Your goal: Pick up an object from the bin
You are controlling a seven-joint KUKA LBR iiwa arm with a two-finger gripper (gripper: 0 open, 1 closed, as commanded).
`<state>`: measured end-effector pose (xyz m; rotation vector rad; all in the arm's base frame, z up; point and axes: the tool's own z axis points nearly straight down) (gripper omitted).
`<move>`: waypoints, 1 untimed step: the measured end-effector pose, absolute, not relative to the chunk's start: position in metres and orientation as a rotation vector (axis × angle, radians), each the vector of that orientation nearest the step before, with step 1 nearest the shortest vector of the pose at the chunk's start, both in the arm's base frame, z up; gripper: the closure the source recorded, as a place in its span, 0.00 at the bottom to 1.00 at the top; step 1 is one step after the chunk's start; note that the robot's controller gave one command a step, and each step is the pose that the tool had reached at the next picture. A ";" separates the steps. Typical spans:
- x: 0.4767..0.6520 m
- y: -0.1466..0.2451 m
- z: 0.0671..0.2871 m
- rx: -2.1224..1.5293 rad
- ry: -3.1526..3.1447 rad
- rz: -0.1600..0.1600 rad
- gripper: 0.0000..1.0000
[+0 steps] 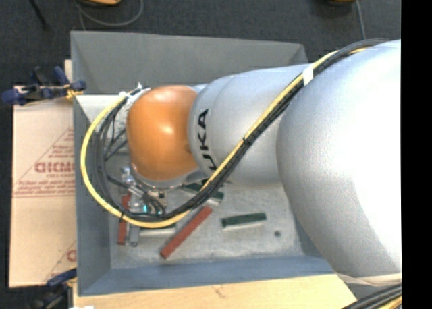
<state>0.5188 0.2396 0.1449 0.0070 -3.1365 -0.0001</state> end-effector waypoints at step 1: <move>0.551 0.172 0.071 0.374 -3.117 0.005 0.00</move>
Offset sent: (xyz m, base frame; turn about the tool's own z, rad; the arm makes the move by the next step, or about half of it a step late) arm 0.0312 -0.0634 -0.0720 -0.2393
